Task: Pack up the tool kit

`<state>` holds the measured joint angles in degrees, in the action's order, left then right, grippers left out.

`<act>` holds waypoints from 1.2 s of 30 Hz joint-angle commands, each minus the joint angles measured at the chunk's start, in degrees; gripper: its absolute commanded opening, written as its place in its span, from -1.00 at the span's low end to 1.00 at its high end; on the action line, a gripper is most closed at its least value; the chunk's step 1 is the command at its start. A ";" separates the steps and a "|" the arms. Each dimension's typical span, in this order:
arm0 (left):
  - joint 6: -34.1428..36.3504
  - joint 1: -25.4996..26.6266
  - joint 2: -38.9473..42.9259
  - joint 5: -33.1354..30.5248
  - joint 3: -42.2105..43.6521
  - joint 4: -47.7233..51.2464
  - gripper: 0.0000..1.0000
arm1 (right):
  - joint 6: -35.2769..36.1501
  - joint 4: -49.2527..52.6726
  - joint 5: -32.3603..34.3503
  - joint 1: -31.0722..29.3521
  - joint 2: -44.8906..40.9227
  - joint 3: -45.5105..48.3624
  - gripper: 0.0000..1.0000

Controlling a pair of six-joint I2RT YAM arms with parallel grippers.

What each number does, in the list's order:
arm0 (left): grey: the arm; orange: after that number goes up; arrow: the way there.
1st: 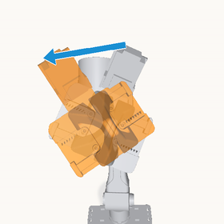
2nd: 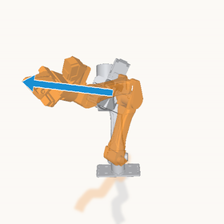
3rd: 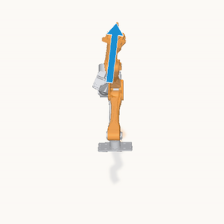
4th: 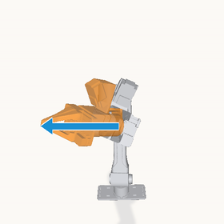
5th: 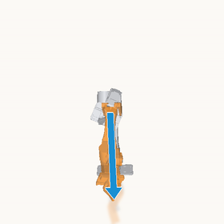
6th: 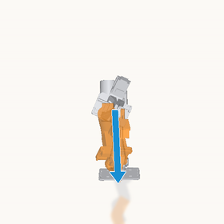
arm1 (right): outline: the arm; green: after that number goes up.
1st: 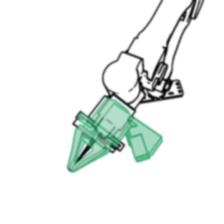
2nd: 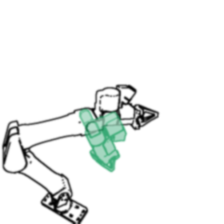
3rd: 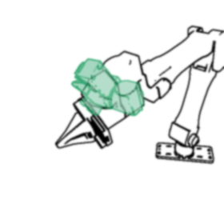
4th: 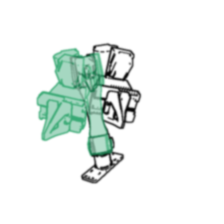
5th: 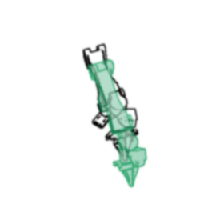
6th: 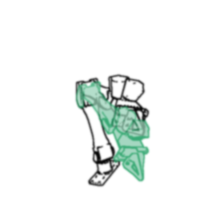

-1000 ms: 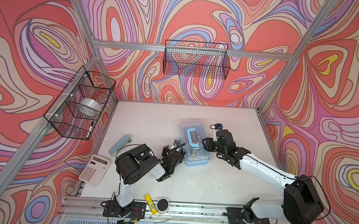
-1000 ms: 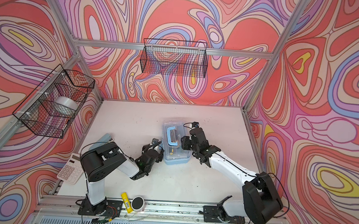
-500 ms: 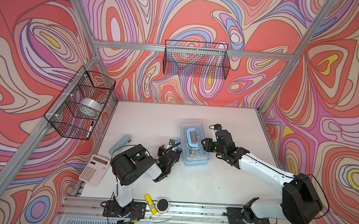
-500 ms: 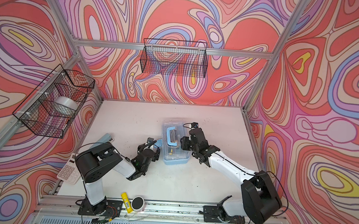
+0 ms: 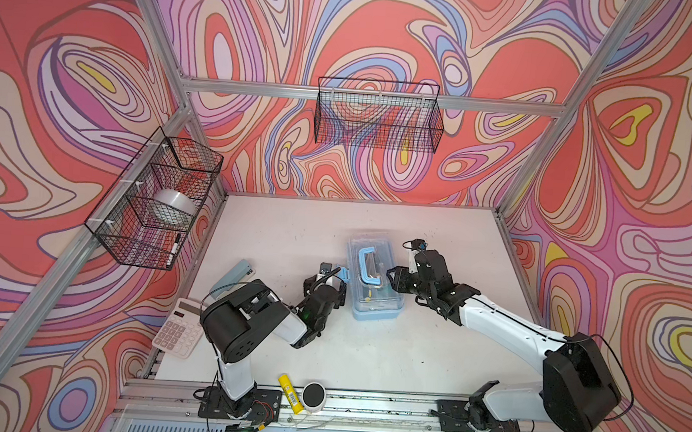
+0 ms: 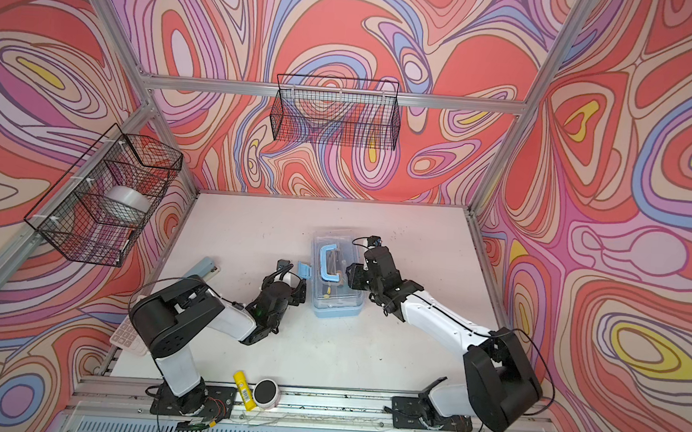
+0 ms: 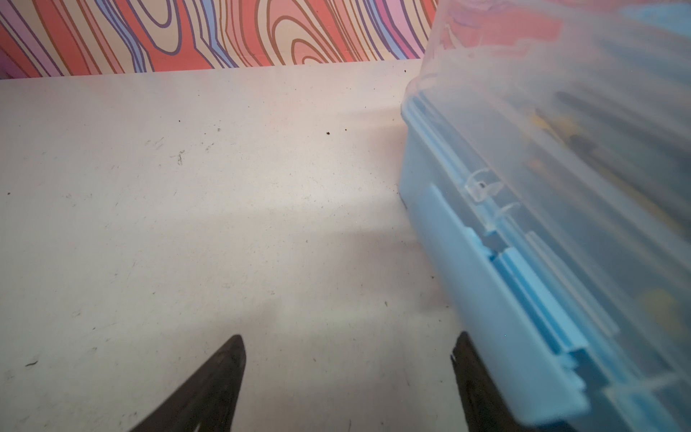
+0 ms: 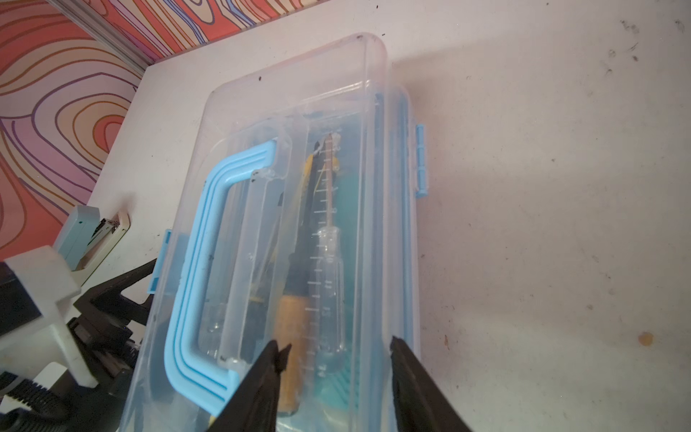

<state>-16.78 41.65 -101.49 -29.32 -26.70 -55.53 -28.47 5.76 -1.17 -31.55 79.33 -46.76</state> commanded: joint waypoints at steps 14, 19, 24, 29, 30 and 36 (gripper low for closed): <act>-11.46 -4.61 4.73 9.30 2.65 -1.88 0.76 | -0.54 -0.58 -3.00 -0.54 0.79 0.96 -0.04; -19.37 -7.29 3.69 15.28 5.82 -8.74 0.76 | -0.55 -0.61 -3.18 -0.56 0.77 1.23 -0.04; -27.38 -11.38 -1.46 24.97 8.28 -21.09 0.73 | -0.62 -0.84 -3.14 -0.65 0.78 1.44 -0.04; -32.87 -14.99 -4.77 34.08 6.17 -22.58 0.67 | -0.61 -0.90 -3.14 -0.60 1.00 1.68 -0.04; -32.67 -15.02 -4.70 34.60 5.94 -22.47 0.67 | -0.62 -0.84 -3.10 -0.54 0.96 1.83 -0.04; -32.53 -15.10 -3.19 37.90 4.91 -22.42 0.66 | -0.63 -1.02 -3.15 -0.57 1.20 2.03 -0.04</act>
<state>-47.68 26.68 -105.36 4.69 -20.80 -73.78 -29.04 4.10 -2.13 -31.55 79.33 -45.87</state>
